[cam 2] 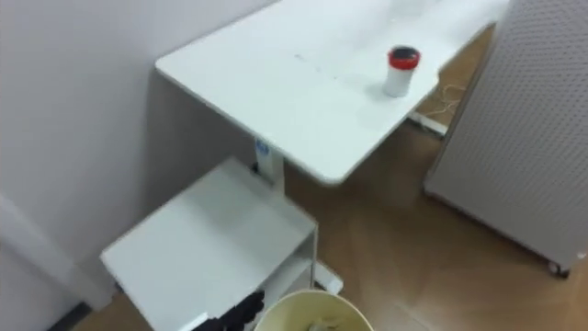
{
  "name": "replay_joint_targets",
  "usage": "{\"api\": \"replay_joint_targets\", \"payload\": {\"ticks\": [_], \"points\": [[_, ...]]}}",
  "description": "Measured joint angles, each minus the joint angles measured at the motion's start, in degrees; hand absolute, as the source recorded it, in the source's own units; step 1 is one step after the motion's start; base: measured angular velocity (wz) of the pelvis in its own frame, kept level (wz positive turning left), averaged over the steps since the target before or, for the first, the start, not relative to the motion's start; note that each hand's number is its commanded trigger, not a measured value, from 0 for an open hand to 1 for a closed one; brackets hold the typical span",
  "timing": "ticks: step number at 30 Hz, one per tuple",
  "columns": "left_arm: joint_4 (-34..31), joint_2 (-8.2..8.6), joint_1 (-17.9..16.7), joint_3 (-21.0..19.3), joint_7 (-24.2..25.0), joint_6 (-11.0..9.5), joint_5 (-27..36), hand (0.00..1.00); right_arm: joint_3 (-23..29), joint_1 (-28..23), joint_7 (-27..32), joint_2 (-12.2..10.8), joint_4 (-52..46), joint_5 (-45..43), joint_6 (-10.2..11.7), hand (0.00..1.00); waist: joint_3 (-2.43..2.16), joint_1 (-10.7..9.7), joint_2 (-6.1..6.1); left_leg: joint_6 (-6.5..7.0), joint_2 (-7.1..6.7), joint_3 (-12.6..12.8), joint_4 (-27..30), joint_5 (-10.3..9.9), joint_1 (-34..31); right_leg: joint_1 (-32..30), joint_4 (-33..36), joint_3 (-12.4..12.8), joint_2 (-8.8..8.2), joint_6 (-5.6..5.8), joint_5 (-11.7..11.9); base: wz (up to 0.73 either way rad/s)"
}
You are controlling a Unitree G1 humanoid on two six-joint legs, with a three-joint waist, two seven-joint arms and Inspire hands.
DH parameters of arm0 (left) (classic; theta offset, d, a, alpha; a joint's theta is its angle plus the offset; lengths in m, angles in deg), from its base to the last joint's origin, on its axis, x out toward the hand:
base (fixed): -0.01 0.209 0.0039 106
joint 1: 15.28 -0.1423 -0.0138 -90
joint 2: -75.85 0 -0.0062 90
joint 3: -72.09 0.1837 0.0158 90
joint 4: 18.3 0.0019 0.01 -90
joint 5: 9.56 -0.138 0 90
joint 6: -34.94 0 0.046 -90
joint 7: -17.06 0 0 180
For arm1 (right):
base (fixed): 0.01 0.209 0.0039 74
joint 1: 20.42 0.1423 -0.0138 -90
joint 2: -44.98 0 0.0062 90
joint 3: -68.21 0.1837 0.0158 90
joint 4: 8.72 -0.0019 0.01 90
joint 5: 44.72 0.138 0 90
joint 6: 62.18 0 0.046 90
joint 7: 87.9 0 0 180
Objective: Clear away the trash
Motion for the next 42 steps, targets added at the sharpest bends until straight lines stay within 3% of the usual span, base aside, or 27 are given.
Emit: {"api": "replay_joint_targets", "payload": {"ticks": [3,8,12,15,17,19,20,21,22,23,24,25,26,28,29,31,32,33,36,42], "points": [[-4.7,-0.33,-2.2,-2.9,0.7,0.4,0.0,0.0,0.5,-3.0,-0.4,1.5,-5.8,-0.1,-1.2,1.0,-0.18,0.2,-0.1,-0.84,-0.16,-0.8,-2.0,-0.3,2.6,-0.1,0.3,3.0,1.73,-0.33,0.2,-0.52],[-5.2,-0.64,-2.2,-3.0,1.0,0.4,0.5,0.0,0.6,-3.3,0.2,2.9,-6.4,0.0,-1.3,1.0,-0.55,-0.4,-0.28,-0.9,-0.9,-3.6,-4.2,-0.4,5.5,1.4,-0.5,6.6,2.86,-0.09,1.2,-0.4],[-8.8,-1.22,-2.1,-3.2,0.7,0.4,0.6,0.0,2.3,-3.7,1.2,3.6,-7.8,0.1,-1.4,1.0,-0.54,-0.5,-0.19,-0.92,-1.65,-3.5,-5.5,-0.4,6.0,0.8,-1.3,8.4,3.53,0.69,2.4,-0.27],[-12.0,-0.86,-2.0,-5.7,-2.2,0.4,0.6,0.0,4.5,-3.8,2.5,3.0,-8.8,-0.1,-1.4,1.0,-0.62,-0.1,0.14,-0.73,-2.7,-3.3,-5.7,-0.5,6.1,0.1,-2.4,11.4,3.86,1.83,4.3,-0.43],[-13.1,-0.23,-2.0,-7.9,-4.6,0.0,0.6,0.0,4.8,-3.6,2.6,2.2,-8.8,-0.1,-1.4,1.0,-0.61,0.3,0.17,-0.42,-2.85,-1.4,-5.7,-0.7,6.2,-0.2,-3.7,12.3,4.21,2.18,6.1,-0.69],[-13.2,0.13,-2.1,-10.5,-7.8,-0.2,0.6,0.0,4.8,-3.0,2.7,1.0,-8.8,-0.9,-1.4,1.0,-0.6,1.2,0.01,-0.14,-2.85,2.2,-5.7,-0.6,6.4,-0.6,-6.0,11.5,4.44,1.9,9.4,-1.14],[-13.3,0.98,-2.1,-12.7,-10.3,-0.2,0.6,0.0,4.8,-2.3,2.6,0.6,-8.8,-1.7,-1.4,1.0,-0.61,1.9,0.02,0.68,-3.08,3.9,-6.1,-0.5,6.3,-0.8,-9.1,9.3,4.52,1.12,13.0,-1.57],[-13.9,1.93,-2.1,-14.9,-13.1,-0.3,0.5,0.0,4.8,-1.5,2.4,0.1,-8.9,-2.1,-1.4,1.0,-0.66,2.8,0.02,1.79,-2.75,5.5,-7.5,-0.5,5.8,-0.8,-13.4,5.5,4.63,0.1,17.4,-1.56],[-14.2,2.29,-2.0,-15.8,-14.4,-0.4,0.5,0.0,4.9,-1.1,2.4,-0.4,-8.9,-2.1,-1.4,1.0,-0.56,3.4,0.13,2.19,-2.12,7.5,-7.8,-0.8,5.6,-1.2,-13.5,2.7,4.56,-0.43,18.0,-1.25],[-14.4,3.54,-1.3,-16.3,-16.7,-0.5,0.5,0.0,5.6,-1.3,2.5,-1.1,-8.2,-1.8,-1.6,1.0,-0.45,3.5,0.28,2.06,-1.14,11.9,-8.0,-1.0,6.0,-2.3,-6.6,-3.1,3.11,-1.09,12.8,-0.62],[-14.9,4.27,-1.1,-16.3,-17.3,-0.5,0.5,0.0,6.0,-1.8,2.6,-1.2,-7.9,-1.7,-1.8,1.0,-0.46,3.4,0.45,1.81,-0.81,13.7,-8.5,-1.0,6.4,-2.2,-2.1,-5.3,2.15,-0.61,9.3,-0.46],[-16.2,5.44,-1.1,-16.0,-18.6,-1.3,0.6,0.0,6.3,-2.6,2.9,-1.2,-7.6,-1.4,-2.2,1.0,-0.59,4.1,0.22,1.45,-1.02,17.2,-10.0,-0.4,7.5,-1.7,6.2,-8.3,-0.63,-0.03,3.8,-0.51],[-16.8,6.13,-1.1,-16.0,-20.0,-2.3,0.6,0.0,6.3,-3.1,3.7,-1.2,-7.4,-1.4,-2.3,1.0,-0.59,5.1,0.06,1.24,-0.92,21.2,-10.3,-0.3,8.4,0.2,11.2,-10.0,-3.1,1.03,0.1,-0.67],[-17.2,6.25,-0.8,-16.6,-22.0,-2.5,0.5,0.0,6.2,-3.0,4.4,-1.4,-6.2,-1.8,-2.3,1.0,-0.83,7.0,-0.4,1.12,-0.96,24.2,-9.2,-0.5,8.7,3.9,11.5,-9.9,-5.15,2.28,-3.1,-0.78],[-17.3,6.37,-0.7,-17.2,-23.6,-2.5,0.5,0.0,6.2,-3.0,4.6,-1.6,-6.2,-1.8,-2.3,1.0,-0.61,7.6,-0.71,1.17,-1.02,24.0,-7.6,-0.5,8.1,5.0,7.6,-9.9,-5.35,2.69,-3.7,-0.88],[-17.3,6.63,-0.8,-18.0,-25.7,-2.5,-0.3,0.0,6.0,-2.7,4.6,-1.9,-6.2,-2.0,-2.3,1.0,-0.59,8.5,-0.75,1.24,-1.18,16.6,-5.8,-0.5,6.4,5.3,3.8,-9.9,-4.38,2.39,-3.7,-0.81],[-17.3,6.62,-0.7,-18.6,-27.0,-2.5,-1.2,0.0,5.8,-2.5,4.6,-2.4,-6.2,-2.8,-2.3,1.0,-0.57,8.1,-0.67,1.23,-1.56,10.8,-5.2,-0.5,5.8,6.6,1.2,-9.9,-3.61,1.69,-3.4,-0.71],[-17.3,6.65,-0.5,-18.7,-28.1,-2.5,-1.6,0.0,5.8,-2.5,4.6,-2.9,-6.2,-3.4,-2.3,1.0,-0.57,7.6,-0.47,1.16,-1.64,7.8,-5.1,-0.5,5.7,7.5,-0.7,-10.1,-3.05,0.87,-2.9,-0.57],[-17.3,6.73,0.6,-18.6,-29.8,-2.7,-1.7,0.0,6.0,-2.7,4.6,-3.7,-6.2,-4.7,-2.4,1.0,-0.4,4.9,-0.99,1.05,-1.55,7.2,-5.2,-0.4,6.1,7.7,-0.9,-10.0,-2.66,0.57,-2.5,-0.13],[-17.4,6.69,1.0,-18.6,-33.3,-2.7,-2.1,0.0,6.6,-2.8,4.5,-3.6,-6.1,-7.2,-2.4,1.0,-0.32,4.4,-1.51,0.32,-0.59,7.3,-3.9,-0.9,5.5,6.5,-0.8,-9.8,-2.02,-0.15,-2.0,-0.08]]}}
